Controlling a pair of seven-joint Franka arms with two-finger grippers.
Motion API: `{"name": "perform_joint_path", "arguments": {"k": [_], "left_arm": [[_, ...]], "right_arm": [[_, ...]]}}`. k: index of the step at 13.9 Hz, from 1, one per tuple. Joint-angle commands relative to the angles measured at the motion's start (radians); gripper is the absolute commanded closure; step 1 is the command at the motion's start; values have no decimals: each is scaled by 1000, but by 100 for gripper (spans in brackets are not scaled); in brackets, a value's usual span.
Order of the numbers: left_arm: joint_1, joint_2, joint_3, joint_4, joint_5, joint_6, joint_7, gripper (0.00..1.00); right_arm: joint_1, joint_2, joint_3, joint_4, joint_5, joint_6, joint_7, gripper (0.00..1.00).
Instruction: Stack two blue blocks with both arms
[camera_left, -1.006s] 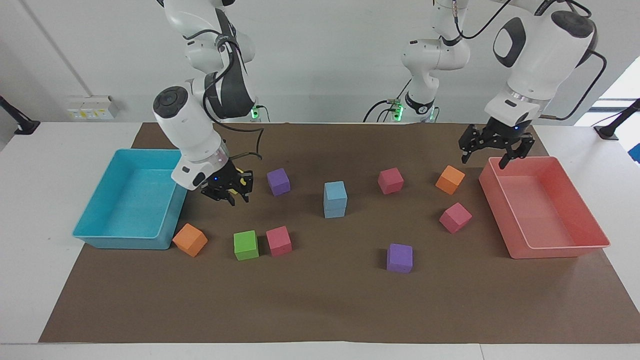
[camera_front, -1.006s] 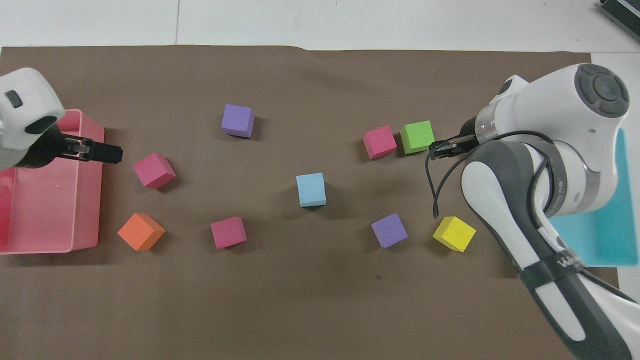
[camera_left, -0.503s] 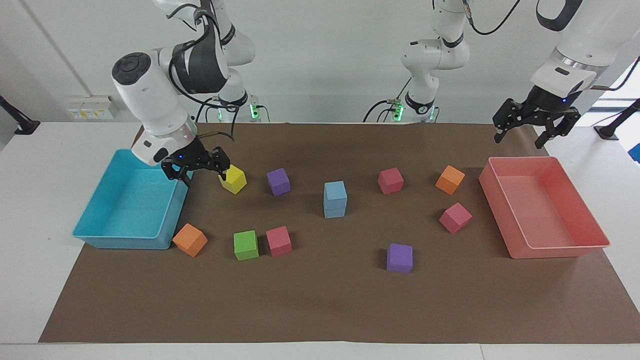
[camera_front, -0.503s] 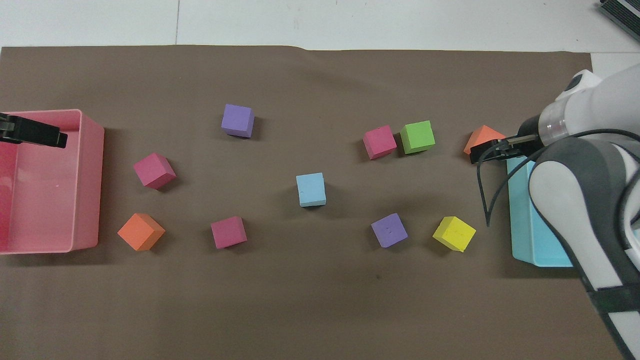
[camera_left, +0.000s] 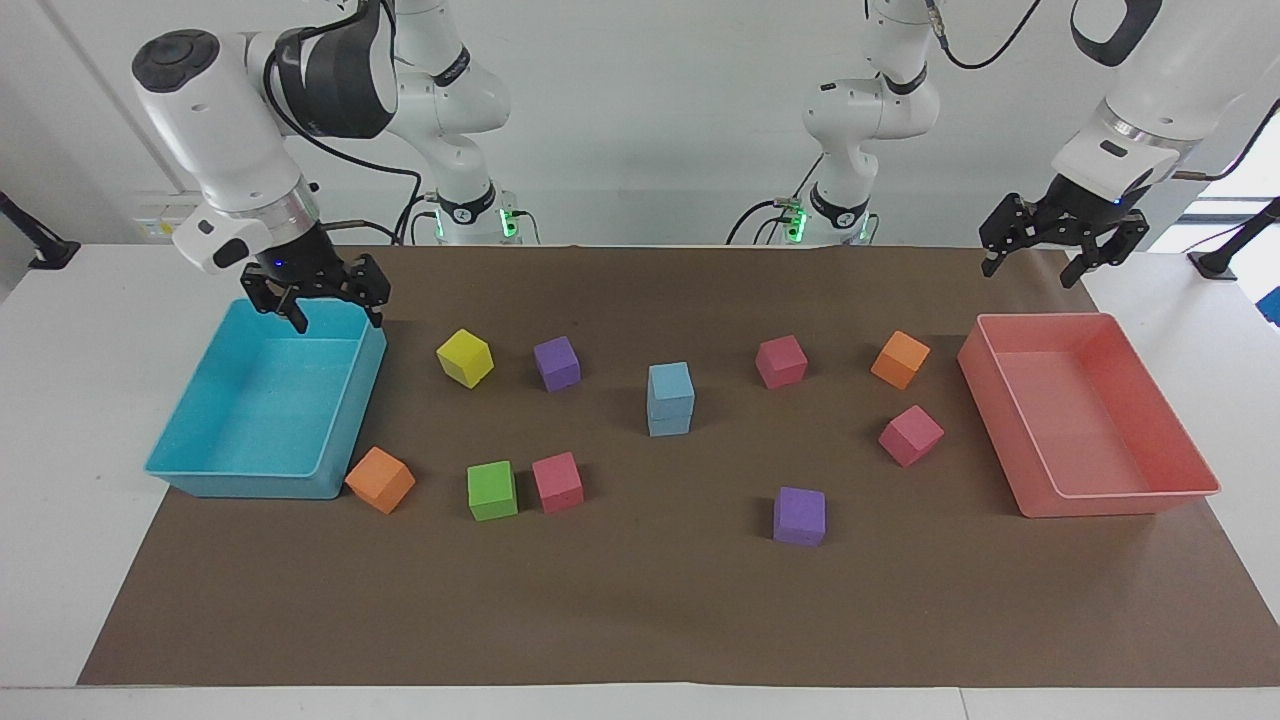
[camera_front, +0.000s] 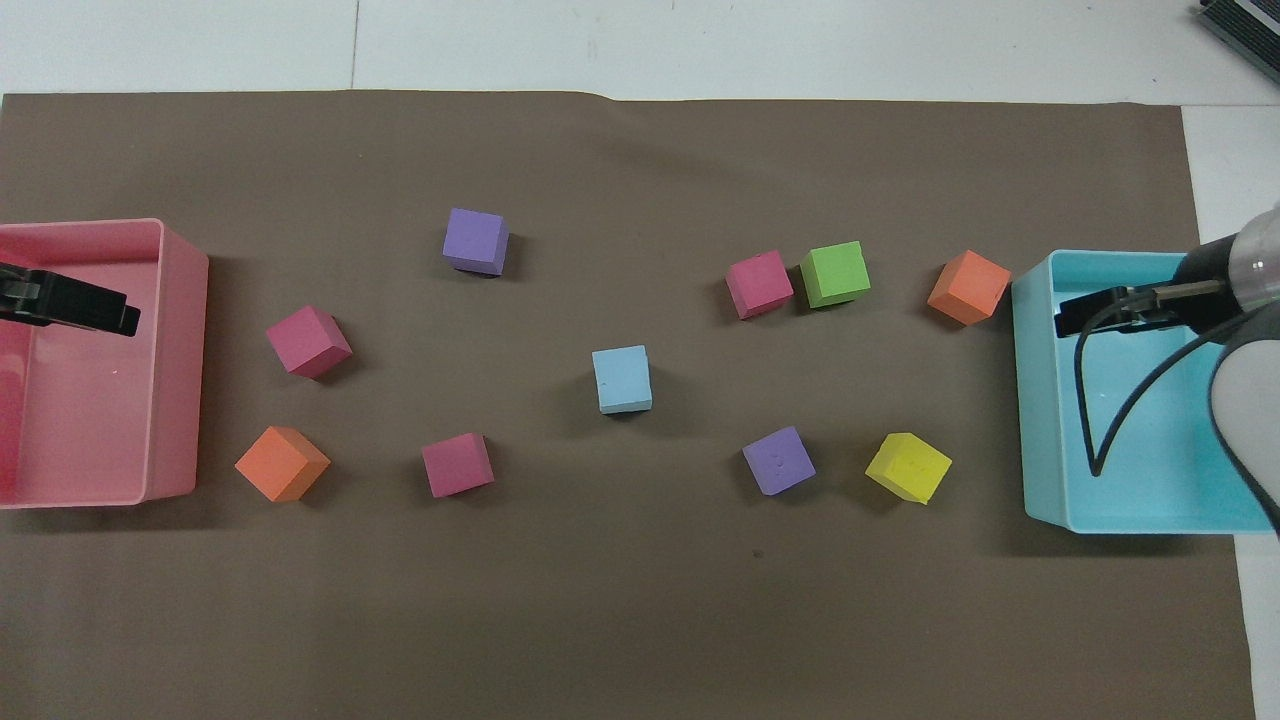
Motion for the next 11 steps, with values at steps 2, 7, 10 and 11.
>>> {"name": "perform_joint_path", "arguments": {"k": [2,7,10,11], "left_arm": [[2,-42,-7,-51,20,18,0,0],[2,-42,-7,-53,36,33,-20,0],[5,-42,-7,-53,36,33,-20,0],[4,-42,-7,-53,36,33,-20,0]], "right_arm": [[-16,-3,8,120,-51,-140,7,0],[-13,-38,8,196,-51,-248,7,0],[-11,-78,16,190,-54,-248,10,0],[-11,-95,22,178,-53,-246,9,0]]}}
